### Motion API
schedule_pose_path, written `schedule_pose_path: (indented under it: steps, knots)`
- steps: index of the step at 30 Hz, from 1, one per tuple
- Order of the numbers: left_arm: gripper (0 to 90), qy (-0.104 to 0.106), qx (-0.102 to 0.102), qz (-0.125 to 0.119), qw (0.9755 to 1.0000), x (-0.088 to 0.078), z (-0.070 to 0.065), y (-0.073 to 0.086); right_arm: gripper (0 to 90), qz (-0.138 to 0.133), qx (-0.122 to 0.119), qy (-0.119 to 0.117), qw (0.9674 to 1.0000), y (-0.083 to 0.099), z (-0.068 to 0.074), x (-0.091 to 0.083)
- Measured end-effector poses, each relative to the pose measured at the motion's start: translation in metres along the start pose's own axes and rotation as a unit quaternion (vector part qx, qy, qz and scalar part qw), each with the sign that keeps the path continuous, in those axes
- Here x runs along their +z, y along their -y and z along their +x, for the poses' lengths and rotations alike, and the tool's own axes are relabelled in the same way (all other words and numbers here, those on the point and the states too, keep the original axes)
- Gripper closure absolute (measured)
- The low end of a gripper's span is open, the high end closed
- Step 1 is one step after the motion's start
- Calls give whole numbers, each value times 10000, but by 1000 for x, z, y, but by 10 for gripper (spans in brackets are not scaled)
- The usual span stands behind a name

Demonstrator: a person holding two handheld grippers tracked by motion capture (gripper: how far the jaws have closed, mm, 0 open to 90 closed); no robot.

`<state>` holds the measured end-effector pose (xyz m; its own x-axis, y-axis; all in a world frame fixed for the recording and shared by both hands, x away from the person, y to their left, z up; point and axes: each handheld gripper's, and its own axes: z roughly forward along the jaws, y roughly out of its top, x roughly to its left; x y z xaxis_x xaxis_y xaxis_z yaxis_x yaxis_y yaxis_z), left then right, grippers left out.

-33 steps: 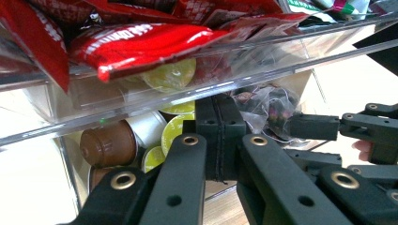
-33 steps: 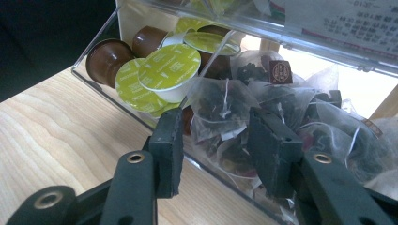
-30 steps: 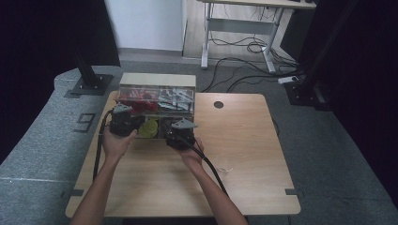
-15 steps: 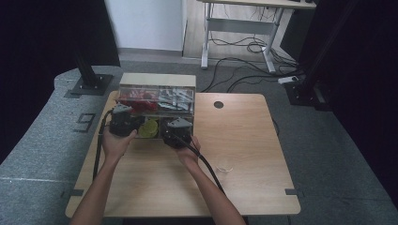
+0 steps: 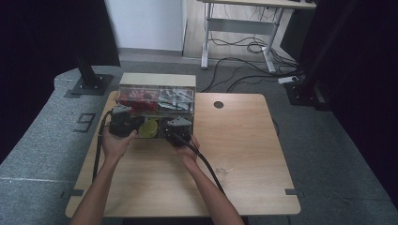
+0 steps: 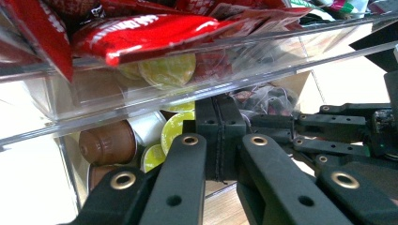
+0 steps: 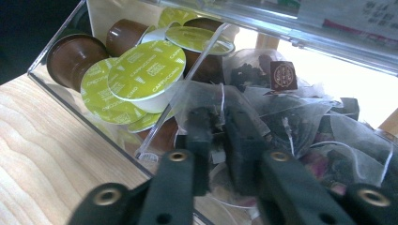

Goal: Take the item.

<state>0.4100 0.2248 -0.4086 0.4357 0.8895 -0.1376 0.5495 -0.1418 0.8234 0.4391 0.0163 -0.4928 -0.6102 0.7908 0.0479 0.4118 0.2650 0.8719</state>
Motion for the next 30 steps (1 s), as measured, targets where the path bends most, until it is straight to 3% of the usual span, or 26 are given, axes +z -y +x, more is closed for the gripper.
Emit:
schedule_pose_path:
  steps: [4,10,11,14,17,23,27,30]
  knots:
    - [900,-1,-6,-6,10000,0,0,0,887,18,-26,-25,10000,0,-2,0]
    - [900,0,-16,-8,10000,1,0,0,889,-23,15,-23,10000,0,-1,-1]
    - [900,-1,-12,3,10000,1,0,0,868,-24,15,-18,10000,0,-1,-1]
    - [900,2,-2,12,10000,1,0,0,672,-48,-60,17,10000,1,1,1]
    - [900,12,-12,5,10000,1,0,0,601,-25,-111,32,9999,1,4,3]
    - [900,25,-15,7,10000,2,0,0,681,21,-160,238,9996,-1,5,7]
    - [900,24,-13,6,10000,2,0,0,796,16,-106,191,9998,-1,4,7]
    - [900,26,-13,-5,10000,1,0,0,831,-19,-65,170,9998,-1,4,6]
